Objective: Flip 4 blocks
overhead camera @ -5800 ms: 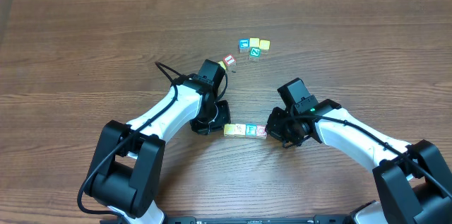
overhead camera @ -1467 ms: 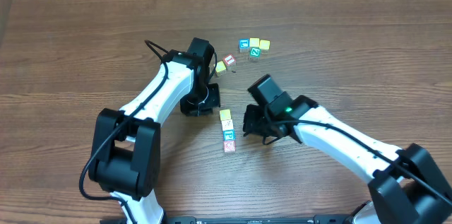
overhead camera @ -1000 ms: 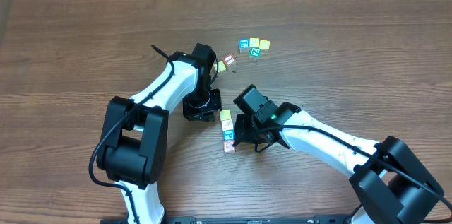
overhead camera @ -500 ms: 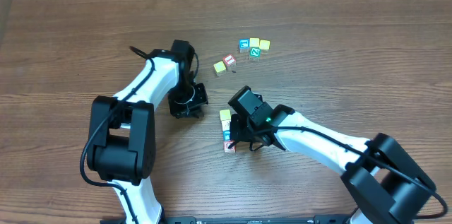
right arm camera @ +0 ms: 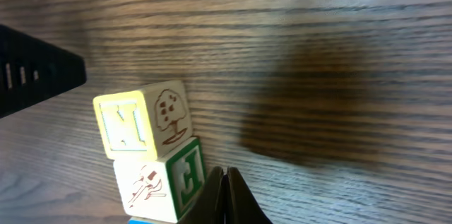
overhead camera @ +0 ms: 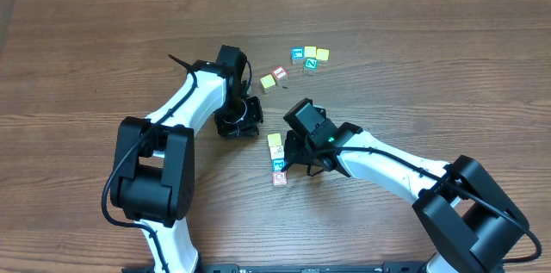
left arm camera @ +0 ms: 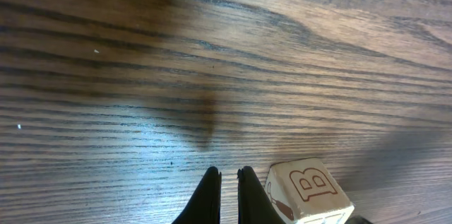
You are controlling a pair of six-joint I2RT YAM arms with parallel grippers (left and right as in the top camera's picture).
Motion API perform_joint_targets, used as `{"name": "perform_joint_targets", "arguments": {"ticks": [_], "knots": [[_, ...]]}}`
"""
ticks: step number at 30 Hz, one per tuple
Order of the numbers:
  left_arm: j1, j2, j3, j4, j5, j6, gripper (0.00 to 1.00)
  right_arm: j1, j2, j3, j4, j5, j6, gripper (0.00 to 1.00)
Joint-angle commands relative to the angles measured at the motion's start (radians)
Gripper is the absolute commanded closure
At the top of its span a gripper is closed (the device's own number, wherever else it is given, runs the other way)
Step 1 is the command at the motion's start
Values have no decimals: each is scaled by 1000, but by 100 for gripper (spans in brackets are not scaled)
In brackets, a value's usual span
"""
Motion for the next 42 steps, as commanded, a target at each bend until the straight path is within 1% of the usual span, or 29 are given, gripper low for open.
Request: {"name": "perform_joint_targets", "arguments": {"ticks": [1, 11, 24, 30, 33, 35, 42], "knots": [[-7, 9, 10, 2, 15, -15, 96, 1, -1, 8, 16, -48, -5, 96], [-37, 9, 10, 13, 15, -16, 96, 1, -1, 8, 18, -81, -5, 96], [-40, 9, 10, 14, 15, -26, 96, 1, -1, 8, 19, -96, -5, 96], [-42, 9, 10, -10, 15, -30, 96, 1, -1, 8, 19, -96, -5, 95], [-42, 9, 10, -55, 14, -29, 96, 1, -1, 8, 19, -66, -5, 95], [-43, 9, 8, -77, 14, -29, 96, -1, -1, 8, 19, -25, -5, 92], [-84, 9, -19, -66, 15, -27, 96, -14, -1, 8, 21, 63, -5, 92]]}}
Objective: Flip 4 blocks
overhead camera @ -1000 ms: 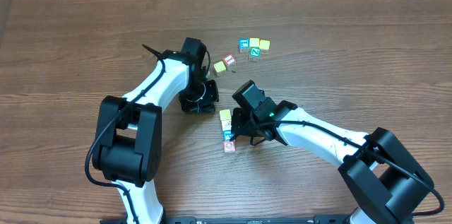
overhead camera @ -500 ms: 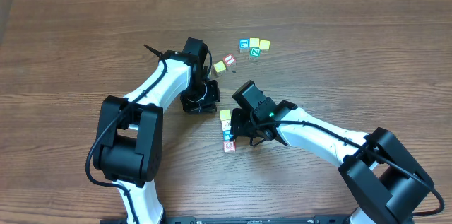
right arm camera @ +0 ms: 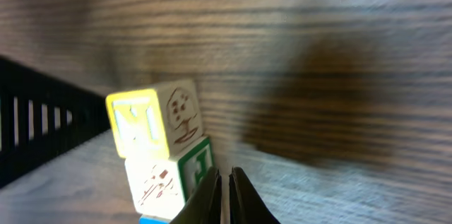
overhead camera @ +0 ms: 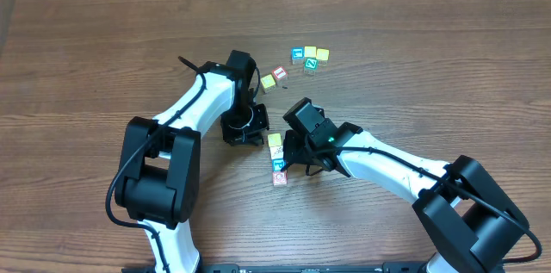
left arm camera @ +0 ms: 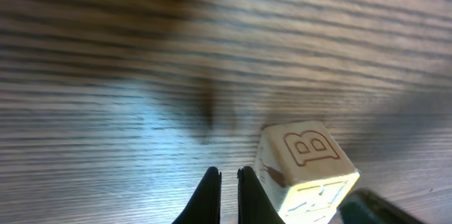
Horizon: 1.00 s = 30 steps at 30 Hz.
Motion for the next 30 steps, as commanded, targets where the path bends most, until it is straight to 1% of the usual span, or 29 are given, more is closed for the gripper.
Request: {"name": "perform_joint_targets", "arguments": {"ticks": [1, 7, 12, 16, 24, 26, 30], "knots": [[-36, 9, -23, 14, 8, -9, 96, -16, -1, 8, 8, 68, -5, 92], [-45, 9, -32, 41, -21, -37, 96, -39, -1, 8, 0, 67, -5, 92], [-46, 9, -32, 42, -20, -36, 96, -41, -1, 8, -4, 66, -5, 92], [-44, 9, -31, 30, -56, -36, 96, -41, -1, 8, -5, 66, -5, 92], [-51, 9, -32, 2, -29, -36, 96, -41, -1, 8, -6, 63, -5, 92], [-51, 9, -32, 1, -30, -36, 96, -41, -1, 8, 10, 63, -5, 92], [-51, 9, -32, 9, -30, -37, 96, -41, -1, 8, 117, 63, -64, 93]]}}
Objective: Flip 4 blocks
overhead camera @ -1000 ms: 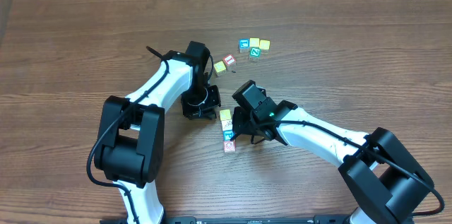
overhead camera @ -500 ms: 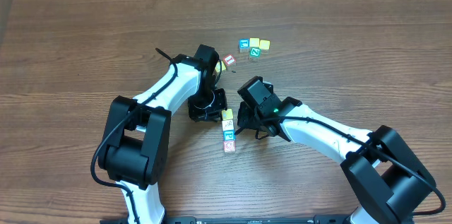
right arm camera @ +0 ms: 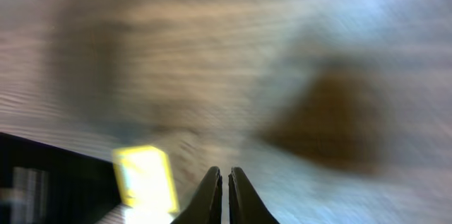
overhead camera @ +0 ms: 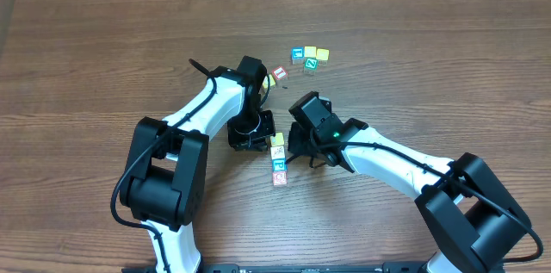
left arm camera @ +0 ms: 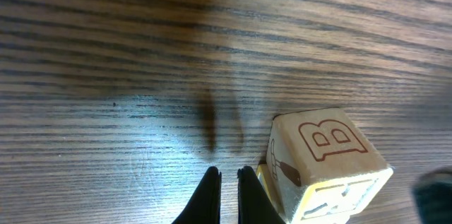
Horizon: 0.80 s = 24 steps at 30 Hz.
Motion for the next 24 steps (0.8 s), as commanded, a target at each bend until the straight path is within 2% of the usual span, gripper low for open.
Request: {"name": "perform_joint_targets", "arguments": {"ticks": [1, 13, 24], "knots": [[-6, 9, -8, 0, 6, -10, 96, -4, -1, 8, 57, 13, -42, 95], [-6, 9, -8, 11, 72, -10, 96, -4, 0, 7, 36, 13, -38, 96], [-6, 9, -8, 7, 48, -9, 96, -3, 1, 1, 16, 4, -34, 95]]}}
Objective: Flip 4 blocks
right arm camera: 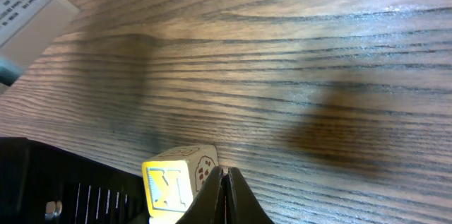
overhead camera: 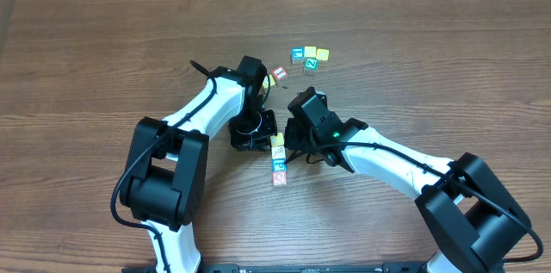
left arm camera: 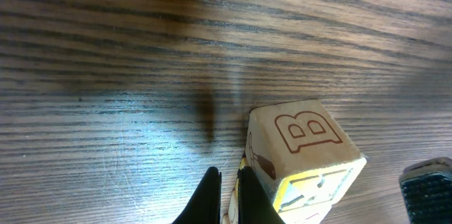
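Observation:
Several blocks lie in a short column mid-table: a yellow block (overhead camera: 277, 140) at its far end, then a white-green one (overhead camera: 278, 152), a blue one (overhead camera: 278, 165) and a red one (overhead camera: 279, 178). My left gripper (overhead camera: 259, 133) is shut and empty, right beside the yellow block's left side. In the left wrist view that block (left arm camera: 304, 146) shows a red "B" on top, just right of the left gripper (left arm camera: 227, 190). My right gripper (overhead camera: 289, 145) is shut and empty at the column's right side. In the right wrist view its tips (right arm camera: 226, 194) touch the yellow block (right arm camera: 176, 181).
Several more blocks lie further back: a cluster of blue, yellow and green ones (overhead camera: 310, 56), plus a red one (overhead camera: 279, 73) and a yellow-green one (overhead camera: 268, 82) near the left arm. The two arms crowd the column from both sides on the wooden table (overhead camera: 430, 66).
The right wrist has shifted slightly up and left beside the column. In the left wrist view the "B" block sits a little closer to the shut fingers. The column looks unchanged.
At first my left gripper was shut some way left of the column, with my right gripper shut against its right side. At each later moment the left gripper stood nearer, and it is now against the yellow block. The right gripper has stayed beside the column throughout.

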You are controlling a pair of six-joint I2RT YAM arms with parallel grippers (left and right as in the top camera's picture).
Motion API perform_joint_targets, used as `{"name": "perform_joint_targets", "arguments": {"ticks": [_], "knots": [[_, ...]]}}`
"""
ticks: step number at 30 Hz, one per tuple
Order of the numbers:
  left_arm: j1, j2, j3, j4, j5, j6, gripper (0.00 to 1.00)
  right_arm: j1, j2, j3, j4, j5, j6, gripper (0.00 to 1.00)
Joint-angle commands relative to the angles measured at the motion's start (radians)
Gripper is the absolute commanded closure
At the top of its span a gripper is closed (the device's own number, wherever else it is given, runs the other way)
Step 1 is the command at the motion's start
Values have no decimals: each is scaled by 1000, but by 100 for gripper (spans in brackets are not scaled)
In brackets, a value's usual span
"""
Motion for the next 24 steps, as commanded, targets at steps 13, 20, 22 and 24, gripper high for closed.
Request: {"name": "perform_joint_targets", "arguments": {"ticks": [13, 20, 22, 24], "knots": [[30, 9, -5, 103, -116, -6, 96, -32, 1, 4, 30, -8, -11, 95], [27, 9, -5, 245, -111, -5, 96, -32, 1, -3, 25, 3, -11, 95], [24, 9, -5, 244, -95, -5, 96, -36, 1, -3, 19, 6, -10, 95], [18, 9, -5, 239, -85, 11, 96, -41, 1, -3, 11, 19, -10, 96]]}}
